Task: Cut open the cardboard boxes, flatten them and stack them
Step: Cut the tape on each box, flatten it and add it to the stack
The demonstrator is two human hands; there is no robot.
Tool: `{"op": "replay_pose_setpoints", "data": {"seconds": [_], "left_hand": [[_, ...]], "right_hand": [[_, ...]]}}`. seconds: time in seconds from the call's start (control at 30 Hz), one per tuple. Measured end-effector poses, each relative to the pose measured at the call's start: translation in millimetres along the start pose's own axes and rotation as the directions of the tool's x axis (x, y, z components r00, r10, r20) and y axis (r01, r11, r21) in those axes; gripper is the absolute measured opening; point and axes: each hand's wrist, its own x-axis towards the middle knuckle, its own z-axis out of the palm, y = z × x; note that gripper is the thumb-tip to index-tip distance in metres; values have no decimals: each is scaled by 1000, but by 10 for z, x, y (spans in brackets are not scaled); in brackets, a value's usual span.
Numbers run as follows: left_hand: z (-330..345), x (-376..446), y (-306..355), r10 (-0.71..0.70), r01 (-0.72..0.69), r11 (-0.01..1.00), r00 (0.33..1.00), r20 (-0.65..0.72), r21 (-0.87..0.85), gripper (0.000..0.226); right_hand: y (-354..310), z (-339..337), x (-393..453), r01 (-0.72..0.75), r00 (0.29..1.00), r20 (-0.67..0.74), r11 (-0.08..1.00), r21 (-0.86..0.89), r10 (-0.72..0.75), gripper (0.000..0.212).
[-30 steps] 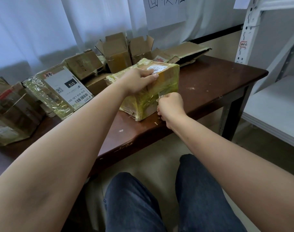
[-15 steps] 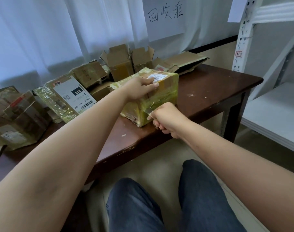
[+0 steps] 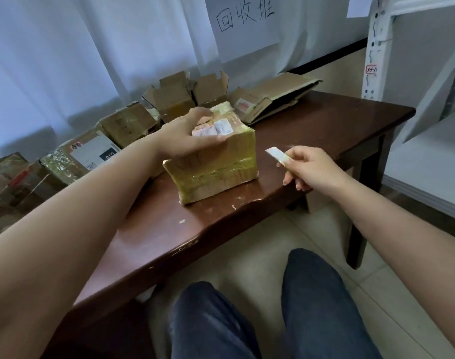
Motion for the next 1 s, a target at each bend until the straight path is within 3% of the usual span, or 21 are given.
{"op": "replay_pose_setpoints", "data": {"seconds": [0.1, 0.2, 0.43, 0.6, 0.77, 0.87, 0.93, 1.0], "left_hand": [[193, 33, 50, 91, -89, 990, 996, -10, 110, 64], [205, 97, 4, 115, -118, 987, 993, 37, 111, 67], [197, 122, -17, 136, -143, 984, 989, 64, 110, 67], [191, 137, -28, 115, -123, 986, 990, 81, 108, 69], [180, 117, 32, 106, -118, 985, 989, 99, 123, 72], [169, 95, 68, 86, -97, 988, 992, 96, 118, 71], [175, 84, 85, 59, -69, 989, 995, 81, 129, 67], [198, 106, 142, 15, -19, 992, 999, 36, 122, 64]], "right_hand": [[109, 80, 72, 142, 976, -135, 971, -193, -169, 15], [94, 155, 117, 187, 959, -165, 951, -244, -231, 15], [124, 222, 237, 240, 953, -132, 946, -216, -272, 18], [139, 173, 216, 242, 945, -85, 850, -467, -315, 17], [102, 143, 141, 241, 950, -3, 741, -627, -312, 19], [43, 149, 104, 255, 947, 73, 590, -766, -313, 21], [18, 151, 92, 213, 963, 63, 600, -771, -262, 22], [31, 92, 100, 97, 984, -37, 701, -706, -173, 23]]}}
